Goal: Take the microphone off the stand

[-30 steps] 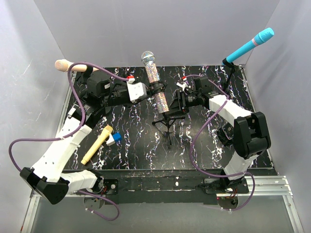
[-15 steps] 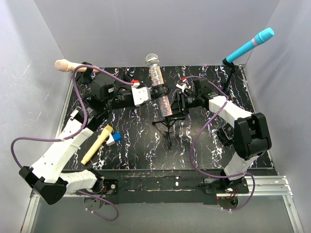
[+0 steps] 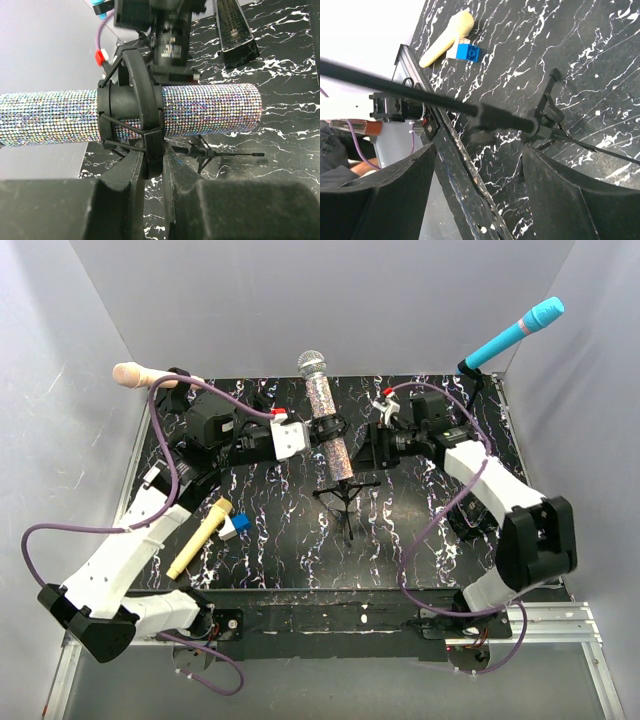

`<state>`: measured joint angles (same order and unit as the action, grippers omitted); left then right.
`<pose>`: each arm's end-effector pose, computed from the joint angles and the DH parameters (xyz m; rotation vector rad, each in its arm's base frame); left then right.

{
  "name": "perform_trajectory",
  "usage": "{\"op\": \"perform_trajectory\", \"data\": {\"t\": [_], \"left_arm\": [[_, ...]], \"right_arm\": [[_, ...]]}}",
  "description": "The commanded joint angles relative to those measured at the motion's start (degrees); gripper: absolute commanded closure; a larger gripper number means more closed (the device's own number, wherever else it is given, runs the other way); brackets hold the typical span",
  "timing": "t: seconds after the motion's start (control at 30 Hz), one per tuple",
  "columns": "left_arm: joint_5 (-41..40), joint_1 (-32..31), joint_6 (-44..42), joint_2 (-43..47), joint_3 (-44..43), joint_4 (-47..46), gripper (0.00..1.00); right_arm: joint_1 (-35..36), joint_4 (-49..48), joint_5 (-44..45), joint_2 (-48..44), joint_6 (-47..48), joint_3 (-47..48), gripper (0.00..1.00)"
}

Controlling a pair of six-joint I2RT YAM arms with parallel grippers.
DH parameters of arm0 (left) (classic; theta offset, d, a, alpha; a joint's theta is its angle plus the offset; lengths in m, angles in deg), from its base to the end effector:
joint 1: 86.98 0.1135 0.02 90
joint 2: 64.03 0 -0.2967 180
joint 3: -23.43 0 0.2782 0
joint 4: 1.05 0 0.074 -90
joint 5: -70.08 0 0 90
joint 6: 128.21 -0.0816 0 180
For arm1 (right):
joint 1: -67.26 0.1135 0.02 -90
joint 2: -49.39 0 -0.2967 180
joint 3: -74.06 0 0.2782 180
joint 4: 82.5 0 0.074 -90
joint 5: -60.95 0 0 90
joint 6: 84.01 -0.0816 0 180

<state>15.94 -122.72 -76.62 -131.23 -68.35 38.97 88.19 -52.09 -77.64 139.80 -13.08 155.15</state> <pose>0.2100 -0.2100 0.4654 1.4135 1.1482 -0.5406 0.3471 0.1983 0.2833 -0.5158 2.2544 1.3228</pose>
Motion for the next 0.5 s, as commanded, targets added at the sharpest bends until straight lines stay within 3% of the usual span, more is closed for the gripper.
{"op": "perform_trajectory", "data": {"t": [0.0,0.27,0.3,0.4,0.47], "left_arm": [[3.26,-0.55,0.62,2.60,0.67,3.28,1.00],[3.60,-2.30,-2.36,3.13,1.81,4.68,1.00],[3.69,-2.40,-2.63,3.13,1.72,4.68,0.96],[3.78,-3.27,-4.12,2.25,0.06,6.52,0.66],[4.22,-3.54,-4.83,1.72,-0.91,7.49,0.56]], "right_arm": [[-0.80,6.91,-0.89,-8.66,8.60,1.85,0.23],[-1.06,14.03,1.14,-15.79,15.46,3.25,0.23],[-1.15,14.91,1.05,-16.58,15.90,3.69,0.23],[-1.77,17.02,0.26,-18.34,16.17,6.32,0.23],[-1.94,18.25,-0.09,-19.74,16.69,8.43,0.23]]}}
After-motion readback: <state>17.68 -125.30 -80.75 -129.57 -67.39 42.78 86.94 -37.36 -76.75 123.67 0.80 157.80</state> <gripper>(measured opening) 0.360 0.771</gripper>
